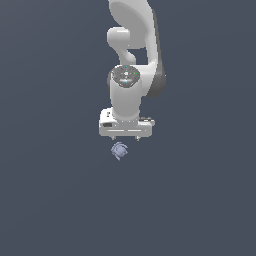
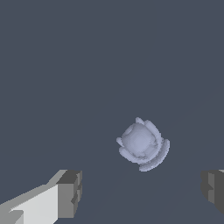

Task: Pick up the object and move it to a goal position.

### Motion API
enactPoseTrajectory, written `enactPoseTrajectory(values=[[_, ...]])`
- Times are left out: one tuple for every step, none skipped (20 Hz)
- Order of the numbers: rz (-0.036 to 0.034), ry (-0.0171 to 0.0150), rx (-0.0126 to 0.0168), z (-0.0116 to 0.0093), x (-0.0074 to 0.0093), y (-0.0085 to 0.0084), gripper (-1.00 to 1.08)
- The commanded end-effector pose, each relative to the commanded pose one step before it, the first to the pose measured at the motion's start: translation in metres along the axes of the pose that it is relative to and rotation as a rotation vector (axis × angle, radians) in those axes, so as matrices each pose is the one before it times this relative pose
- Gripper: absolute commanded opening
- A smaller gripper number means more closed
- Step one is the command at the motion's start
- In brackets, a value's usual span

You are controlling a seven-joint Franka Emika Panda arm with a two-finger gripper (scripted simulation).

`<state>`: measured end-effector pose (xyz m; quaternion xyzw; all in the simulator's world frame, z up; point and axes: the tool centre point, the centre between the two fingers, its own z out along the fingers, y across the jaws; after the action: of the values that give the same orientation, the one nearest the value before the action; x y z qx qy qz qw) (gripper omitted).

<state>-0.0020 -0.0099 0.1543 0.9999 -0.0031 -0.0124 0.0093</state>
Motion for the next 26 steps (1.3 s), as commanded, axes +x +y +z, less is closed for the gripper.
enactPoseTrajectory(values=[[0.00000,0.00000,0.00000,0.00000,0.00000,0.00001,1.00],[0.00051,0.00026,0.00038,-0.00041,0.00015,-0.00006,1.00],[0.00162,0.00079,0.00123,-0.00122,0.00042,-0.00006,1.00],[0.00247,0.00125,0.00194,-0.00198,0.00069,-0.00018,1.00],[0.00329,0.00176,0.00275,-0.00277,0.00093,-0.00019,1.00],[0.00368,0.00219,0.00343,-0.00352,0.00116,-0.00028,1.00],[0.00307,0.00223,0.00350,-0.00370,0.00119,-0.00035,1.00],[0.00153,0.00167,0.00261,-0.00288,0.00089,-0.00031,1.00],[0.00024,0.00112,0.00173,-0.00204,0.00060,-0.00024,1.00],[-0.00072,0.00066,0.00098,-0.00124,0.00033,-0.00017,1.00],[-0.00096,0.00011,0.00013,-0.00039,0.00010,-0.00003,1.00],[0.00000,0.00000,0.00000,0.00018,-0.00013,0.00035,1.00],[0.00056,-0.00045,-0.00066,0.00074,-0.00012,-0.00026,1.00],[0.00275,-0.00016,-0.00015,0.00066,-0.00012,0.00016,1.00],[0.00442,-0.00003,0.00010,0.00065,-0.00008,0.00019,1.00],[0.00605,0.00006,0.00028,0.00071,-0.00006,0.00021,1.00],[0.00771,0.00011,0.00042,0.00083,-0.00005,0.00028,1.00],[0.00933,0.00014,0.00050,0.00099,-0.00006,0.00036,1.00],[0.01086,0.00012,0.00052,0.00122,-0.00009,0.00042,1.00],[0.01238,0.00010,0.00051,0.00146,-0.00012,0.00049,1.00],[0.01390,0.00009,0.00052,0.00168,-0.00014,0.00056,1.00],[0.01538,0.00010,0.00053,0.00187,-0.00016,0.00064,1.00],[0.01689,0.00011,0.00057,0.00203,-0.00017,0.00072,1.00],[0.01847,0.00014,0.00062,0.00218,-0.00017,0.00079,1.00],[0.02003,0.00016,0.00065,0.00234,-0.00017,0.00087,1.00],[0.02157,0.00018,0.00064,0.00253,-0.00018,0.00095,1.00]])
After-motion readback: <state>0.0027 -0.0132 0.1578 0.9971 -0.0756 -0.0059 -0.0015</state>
